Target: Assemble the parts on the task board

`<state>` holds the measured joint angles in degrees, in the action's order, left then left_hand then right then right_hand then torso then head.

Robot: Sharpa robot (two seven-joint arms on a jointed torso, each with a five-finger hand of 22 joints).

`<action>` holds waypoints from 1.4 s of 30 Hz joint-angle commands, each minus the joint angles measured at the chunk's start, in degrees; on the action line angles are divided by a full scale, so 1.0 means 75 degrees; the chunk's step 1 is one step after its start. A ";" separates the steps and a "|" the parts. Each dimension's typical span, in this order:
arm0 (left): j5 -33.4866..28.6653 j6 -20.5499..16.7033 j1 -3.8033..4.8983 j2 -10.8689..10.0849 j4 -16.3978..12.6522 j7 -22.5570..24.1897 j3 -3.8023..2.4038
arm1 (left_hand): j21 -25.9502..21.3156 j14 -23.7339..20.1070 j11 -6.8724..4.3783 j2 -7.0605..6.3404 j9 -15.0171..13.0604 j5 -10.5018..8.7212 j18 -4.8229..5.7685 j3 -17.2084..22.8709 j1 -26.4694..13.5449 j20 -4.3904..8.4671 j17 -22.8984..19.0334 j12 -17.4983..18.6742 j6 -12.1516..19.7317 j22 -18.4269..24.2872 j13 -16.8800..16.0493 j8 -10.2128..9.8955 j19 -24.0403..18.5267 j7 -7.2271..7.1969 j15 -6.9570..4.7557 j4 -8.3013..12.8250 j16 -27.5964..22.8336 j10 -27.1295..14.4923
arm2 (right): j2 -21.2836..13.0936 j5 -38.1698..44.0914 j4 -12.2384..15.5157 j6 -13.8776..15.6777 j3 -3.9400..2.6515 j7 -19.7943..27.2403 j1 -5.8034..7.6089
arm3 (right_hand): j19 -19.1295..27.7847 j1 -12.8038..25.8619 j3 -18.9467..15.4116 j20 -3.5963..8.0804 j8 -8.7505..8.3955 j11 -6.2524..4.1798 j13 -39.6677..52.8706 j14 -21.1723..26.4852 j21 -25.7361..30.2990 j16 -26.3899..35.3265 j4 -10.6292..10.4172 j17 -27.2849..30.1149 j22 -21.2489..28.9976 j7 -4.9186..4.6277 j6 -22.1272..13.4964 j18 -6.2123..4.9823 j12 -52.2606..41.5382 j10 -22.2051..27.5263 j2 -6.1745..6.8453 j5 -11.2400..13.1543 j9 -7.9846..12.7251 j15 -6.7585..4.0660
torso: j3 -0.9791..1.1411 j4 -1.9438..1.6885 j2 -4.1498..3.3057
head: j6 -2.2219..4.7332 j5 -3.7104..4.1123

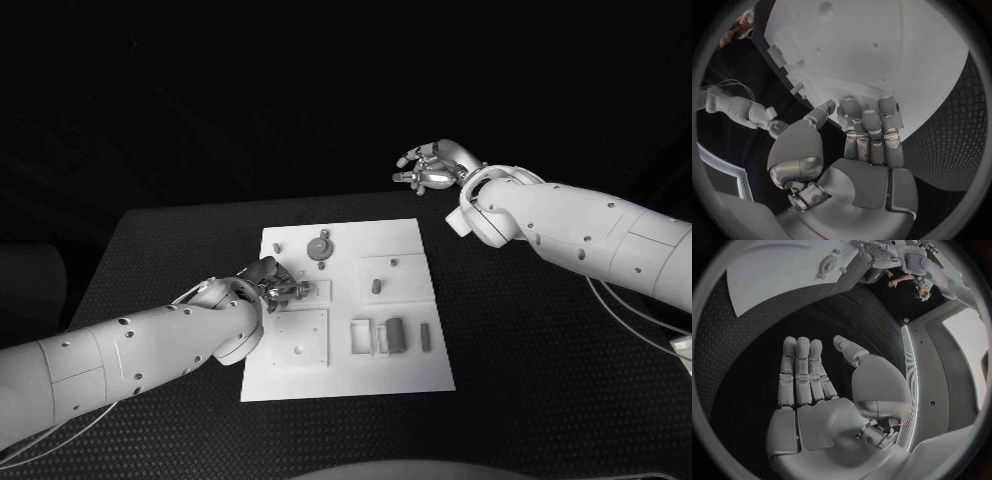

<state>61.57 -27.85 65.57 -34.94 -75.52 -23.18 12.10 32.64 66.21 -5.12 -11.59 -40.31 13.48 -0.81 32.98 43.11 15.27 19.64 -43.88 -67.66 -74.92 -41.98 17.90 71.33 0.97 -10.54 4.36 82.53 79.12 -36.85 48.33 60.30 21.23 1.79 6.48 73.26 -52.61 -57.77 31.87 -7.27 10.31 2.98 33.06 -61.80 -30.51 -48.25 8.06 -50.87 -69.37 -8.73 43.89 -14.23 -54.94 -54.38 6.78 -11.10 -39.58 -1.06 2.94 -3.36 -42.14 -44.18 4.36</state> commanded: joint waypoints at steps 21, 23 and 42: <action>-0.0304 0.0323 -0.0017 0.0053 0.0180 0.0067 -0.0060 | -0.0065 -0.0087 0.0001 0.0381 0.0025 -0.0036 -0.0036 -0.0269 -0.0511 0.0045 -0.0027 0.0003 0.0057 -0.0154 0.0016 -0.0016 -0.0077 0.0031 0.0006 -0.0067 0.0000 -0.0078 | 0.0007 0.0009 -0.0005 -0.0087 -0.0003 0.0052 -0.0012 | -0.0051 0.0055 0.0004 -0.0029 0.0053 0.0247 -0.0020 -0.0065 0.0050 0.0056 -0.0050 -0.0022 -0.0017 -0.0293 0.0334 -0.0103 -0.0054 0.0875 -0.0003 0.0033 0.0009 0.0003 | 0.0000 0.0000 0.0000 | 0.0011 0.0002; -0.0304 0.0355 -0.0017 0.0060 0.0195 0.0061 -0.0090 | -0.0068 -0.0089 0.0000 0.0331 0.0029 -0.0093 -0.0038 -0.0270 -0.0540 0.0047 -0.0030 0.0000 0.0061 -0.0153 0.0017 -0.0018 -0.0077 0.0030 0.0002 -0.0066 0.0000 -0.0080 | 0.0009 0.0009 -0.0007 -0.0089 -0.0003 0.0052 -0.0014 | -0.0052 0.0056 0.0003 -0.0029 0.0053 0.0247 -0.0021 -0.0065 0.0050 0.0057 -0.0050 -0.0023 -0.0018 -0.0293 0.0334 -0.0103 -0.0055 0.0875 -0.0003 0.0033 0.0010 0.0003 | 0.0000 0.0001 0.0000 | 0.0010 0.0005; -0.0050 0.1751 0.0254 0.0194 0.0409 -0.0347 -0.0317 | -0.0149 -0.0229 0.0057 0.0126 0.0049 -0.0750 -0.0019 -0.0107 -0.0453 0.0024 -0.0057 0.0015 0.0212 -0.0153 0.0025 -0.0057 -0.0171 0.0089 0.0040 -0.0003 -0.0019 -0.0234 | 0.0059 0.0007 -0.0041 -0.0110 -0.0003 0.0048 -0.0019 | -0.0053 0.0057 0.0001 -0.0030 0.0055 0.0248 -0.0027 -0.0067 0.0054 0.0063 -0.0052 -0.0030 -0.0022 -0.0294 0.0331 -0.0103 -0.0059 0.0877 -0.0003 0.0033 0.0012 0.0003 | 0.0004 0.0006 -0.0004 | 0.0019 0.0023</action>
<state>60.52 -19.07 67.30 -33.66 -72.44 -24.80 9.75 31.74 64.87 -4.70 -10.70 -39.86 7.96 -0.82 32.21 39.22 15.05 19.26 -43.88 -66.38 -74.95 -41.85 17.47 70.52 1.64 -10.23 4.08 82.53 77.88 -36.48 48.32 60.02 21.16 1.79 6.49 73.15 -52.82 -57.77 31.87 -7.48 10.51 2.99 32.91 -61.80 -30.29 -48.02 8.06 -51.04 -69.46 -8.81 43.79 -14.23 -55.17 -54.37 6.78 -11.10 -39.59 -1.06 2.97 -3.34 -42.14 -43.98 4.48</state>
